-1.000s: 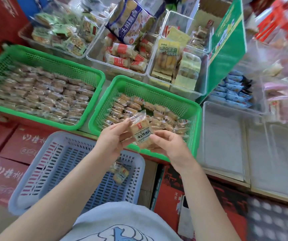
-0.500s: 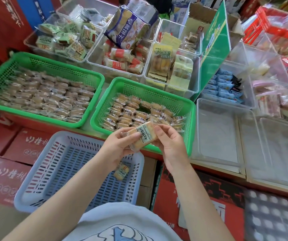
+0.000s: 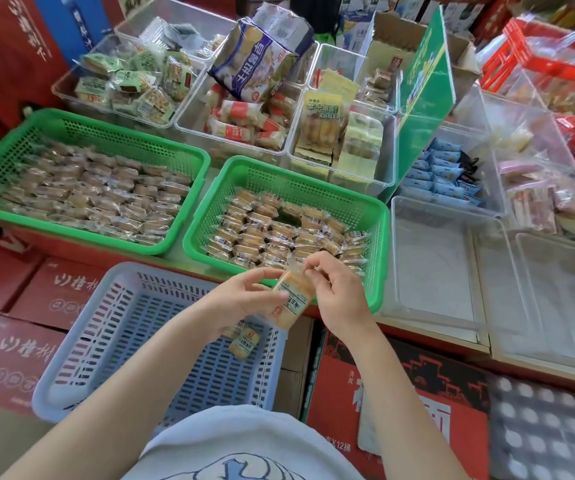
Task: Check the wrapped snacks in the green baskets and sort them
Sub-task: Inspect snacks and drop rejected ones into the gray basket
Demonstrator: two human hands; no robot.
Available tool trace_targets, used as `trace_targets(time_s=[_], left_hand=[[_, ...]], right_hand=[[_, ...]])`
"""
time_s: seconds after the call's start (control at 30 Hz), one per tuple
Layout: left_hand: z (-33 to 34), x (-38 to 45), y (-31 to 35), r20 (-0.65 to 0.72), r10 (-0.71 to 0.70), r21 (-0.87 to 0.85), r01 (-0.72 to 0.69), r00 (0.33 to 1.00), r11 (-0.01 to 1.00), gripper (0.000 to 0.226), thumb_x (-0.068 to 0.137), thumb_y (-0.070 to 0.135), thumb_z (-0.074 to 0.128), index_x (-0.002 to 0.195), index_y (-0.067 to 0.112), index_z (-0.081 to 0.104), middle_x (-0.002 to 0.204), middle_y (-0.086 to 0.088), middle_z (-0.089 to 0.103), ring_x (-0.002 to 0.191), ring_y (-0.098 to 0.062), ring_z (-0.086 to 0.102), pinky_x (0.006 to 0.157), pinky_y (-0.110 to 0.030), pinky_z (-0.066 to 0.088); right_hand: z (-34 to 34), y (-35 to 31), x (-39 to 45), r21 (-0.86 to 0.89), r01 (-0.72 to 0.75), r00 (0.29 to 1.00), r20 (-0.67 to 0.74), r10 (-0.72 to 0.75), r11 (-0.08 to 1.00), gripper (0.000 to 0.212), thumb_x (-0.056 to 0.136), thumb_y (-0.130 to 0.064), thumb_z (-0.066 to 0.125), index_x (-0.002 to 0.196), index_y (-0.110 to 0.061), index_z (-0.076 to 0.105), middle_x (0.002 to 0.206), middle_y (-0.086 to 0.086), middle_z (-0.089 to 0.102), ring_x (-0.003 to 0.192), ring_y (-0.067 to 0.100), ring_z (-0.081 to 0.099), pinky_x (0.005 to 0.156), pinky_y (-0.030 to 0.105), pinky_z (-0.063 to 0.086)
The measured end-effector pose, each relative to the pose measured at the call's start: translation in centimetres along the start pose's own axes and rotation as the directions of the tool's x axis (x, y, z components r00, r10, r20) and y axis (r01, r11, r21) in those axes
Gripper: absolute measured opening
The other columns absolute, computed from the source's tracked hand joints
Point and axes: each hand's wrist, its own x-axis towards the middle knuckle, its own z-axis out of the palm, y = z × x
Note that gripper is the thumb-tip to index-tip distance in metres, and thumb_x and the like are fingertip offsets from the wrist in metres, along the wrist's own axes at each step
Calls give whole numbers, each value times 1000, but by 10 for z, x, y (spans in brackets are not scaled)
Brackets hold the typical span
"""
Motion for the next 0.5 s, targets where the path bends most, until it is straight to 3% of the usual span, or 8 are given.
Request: trace_targets(time_s=[0.1,0.17,0.27,0.4,0.5], left_hand=[[2,-2,5,-59,16,44,-13,998,999,35,89,52,66,119,34,67,111,7,75,101,-8,70,87,-28,53],[4,1,5,-71,18,4,-18,997,1000,26,94,41,65,112,22,71,104,-1,76,91,-12,71,81,-29,54],[3,5,1,-105,-11,-182,-9,994,983,18,91,22,71,100,7,72,98,-14,75,89,-25,71,73,-34,56],[1,10,1,-164,-26,-277,-21,986,961,12,91,14,71,96,4,71,96,-16,76,86,-26,73,74,-35,58],[-4,16,7,-214,-18,-262,-40,977,964,14,91,17,71,97,5,75,98,-14,77,88,-25,74,78,-35,59]], right_hand=[[-5,-9,2,69,-1,992,125,-8,998,14,99,-14,60,92,-23,67,73,-23,59,71,-1,54,62,12,39],[-5,-14,5,139,-45,987,158,22,989,11,96,-17,65,91,-24,71,66,-23,59,63,-1,54,61,12,41],[-1,-15,10,351,-162,986,97,136,922,3,93,-19,70,91,-19,70,59,-8,50,55,8,44,55,22,41],[0,-11,16,533,-320,937,57,344,783,22,98,-38,59,99,-18,66,58,-11,50,56,11,43,57,26,39],[-7,-8,23,446,-360,932,203,299,819,36,88,-55,59,102,-23,68,72,-10,60,64,8,51,61,19,44]])
